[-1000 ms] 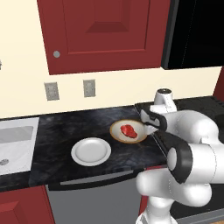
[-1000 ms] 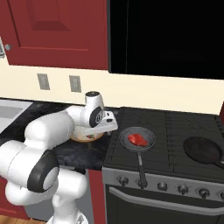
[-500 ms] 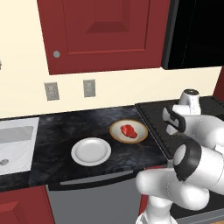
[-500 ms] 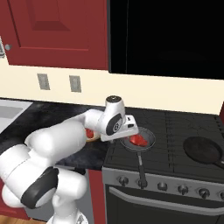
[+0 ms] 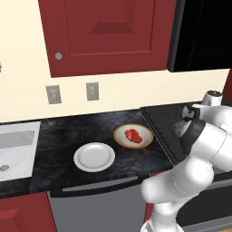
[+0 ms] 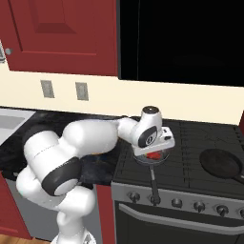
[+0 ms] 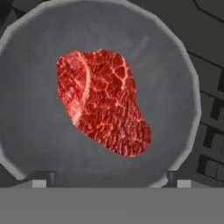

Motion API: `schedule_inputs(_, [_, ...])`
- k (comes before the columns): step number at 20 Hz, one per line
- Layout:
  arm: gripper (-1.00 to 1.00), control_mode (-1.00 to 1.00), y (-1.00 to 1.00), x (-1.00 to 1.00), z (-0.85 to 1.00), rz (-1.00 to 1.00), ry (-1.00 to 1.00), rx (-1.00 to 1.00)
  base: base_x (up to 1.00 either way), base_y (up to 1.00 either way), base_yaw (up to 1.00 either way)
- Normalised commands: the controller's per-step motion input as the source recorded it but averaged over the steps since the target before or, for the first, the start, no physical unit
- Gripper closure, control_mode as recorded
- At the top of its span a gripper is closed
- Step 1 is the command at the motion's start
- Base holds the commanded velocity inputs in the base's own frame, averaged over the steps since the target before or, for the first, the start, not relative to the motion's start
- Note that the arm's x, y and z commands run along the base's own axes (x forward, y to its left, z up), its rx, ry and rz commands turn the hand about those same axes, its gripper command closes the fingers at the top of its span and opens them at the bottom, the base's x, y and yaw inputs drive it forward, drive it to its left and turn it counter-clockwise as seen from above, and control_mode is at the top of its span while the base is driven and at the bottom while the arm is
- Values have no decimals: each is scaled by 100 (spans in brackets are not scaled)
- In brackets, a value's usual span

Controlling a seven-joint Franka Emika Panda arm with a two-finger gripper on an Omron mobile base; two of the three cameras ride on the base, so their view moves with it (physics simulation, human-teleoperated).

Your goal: Place one of the steaks on the plate and the other in the bowl. Then place the bowl in the fridge.

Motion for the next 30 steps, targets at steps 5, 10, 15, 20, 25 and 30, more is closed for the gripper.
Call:
schedule_inputs(5, [-100,-100,-52,54,31,9,13,9,0,0,0])
schedule_inputs(10, [-100,-100,23,4,-17,0,1,0,0,0,0])
schedule_inputs(15, [-100,-100,44,-14,-37,3,0,0,0,0,0])
schedule_inputs(20, [-100,-100,30,-23,-44,5,0,-1,0,0,0])
schedule_inputs(25, [-100,-100,2,-15,-25,11,0,-8,0,0,0])
schedule_inputs(30, [-100,-100,0,4,-7,8,-4,-6,0,0,0])
